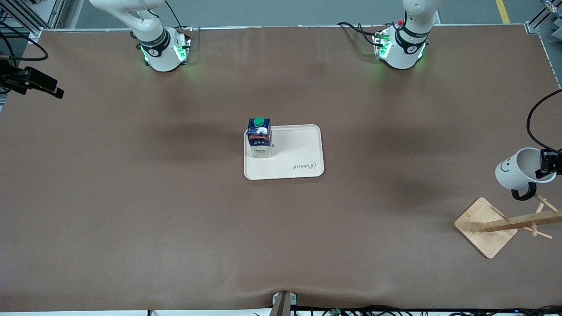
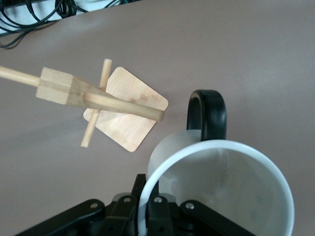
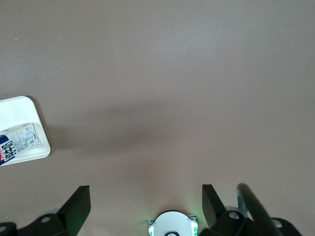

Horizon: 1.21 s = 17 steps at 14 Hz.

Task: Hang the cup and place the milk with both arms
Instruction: 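Carry the mug with the left gripper to the wooden stand, then hang the mug handle on the stand peg while the right gripper reaches in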

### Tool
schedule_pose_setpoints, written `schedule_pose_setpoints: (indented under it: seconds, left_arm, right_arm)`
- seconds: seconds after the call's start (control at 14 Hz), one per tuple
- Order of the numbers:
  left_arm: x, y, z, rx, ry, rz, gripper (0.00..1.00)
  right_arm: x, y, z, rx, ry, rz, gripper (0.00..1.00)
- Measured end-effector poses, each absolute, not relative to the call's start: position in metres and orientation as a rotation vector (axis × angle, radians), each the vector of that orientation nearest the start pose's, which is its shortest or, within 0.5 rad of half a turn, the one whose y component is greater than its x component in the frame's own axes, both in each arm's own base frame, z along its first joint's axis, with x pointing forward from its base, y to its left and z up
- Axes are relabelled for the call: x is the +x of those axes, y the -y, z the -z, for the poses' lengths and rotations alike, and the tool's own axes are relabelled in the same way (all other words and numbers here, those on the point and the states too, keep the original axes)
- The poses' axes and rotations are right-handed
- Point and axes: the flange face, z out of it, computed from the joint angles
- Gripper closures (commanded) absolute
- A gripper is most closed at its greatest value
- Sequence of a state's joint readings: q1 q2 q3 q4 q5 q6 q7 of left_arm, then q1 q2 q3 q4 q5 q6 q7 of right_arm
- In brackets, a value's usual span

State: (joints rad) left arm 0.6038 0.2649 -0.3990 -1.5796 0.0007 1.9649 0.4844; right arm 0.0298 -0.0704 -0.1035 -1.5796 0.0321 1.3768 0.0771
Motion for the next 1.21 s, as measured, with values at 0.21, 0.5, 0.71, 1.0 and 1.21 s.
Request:
schedule_pose_setpoints:
  seconds: [0.21,0.5,0.71,1.0,1.21]
  left_arm:
    - [0.631,-0.185,-0.496,-3.183,-0.451,0.300,1.00]
    - [0.632,-0.201,-0.486,-3.187,-0.451,0.314,1.00]
    - [0.633,-0.207,-0.490,-3.184,-0.439,0.333,1.00]
    - [0.640,-0.218,-0.487,-3.188,-0.445,0.353,0.00]
    - [0.644,-0.217,-0.496,-3.180,-0.443,0.384,0.00]
  right_arm:
    - [0.528,0.031,-0.614,-3.090,-0.214,-0.278,0.00]
    - [0.544,0.018,-0.611,-3.100,-0.179,-0.243,0.00]
    - [0.548,0.011,-0.613,-3.104,-0.163,-0.214,0.00]
    - [0.566,0.008,-0.551,-3.084,-0.163,-0.438,0.00]
    - [0.574,-0.009,-0.512,-3.029,-0.134,-0.589,0.00]
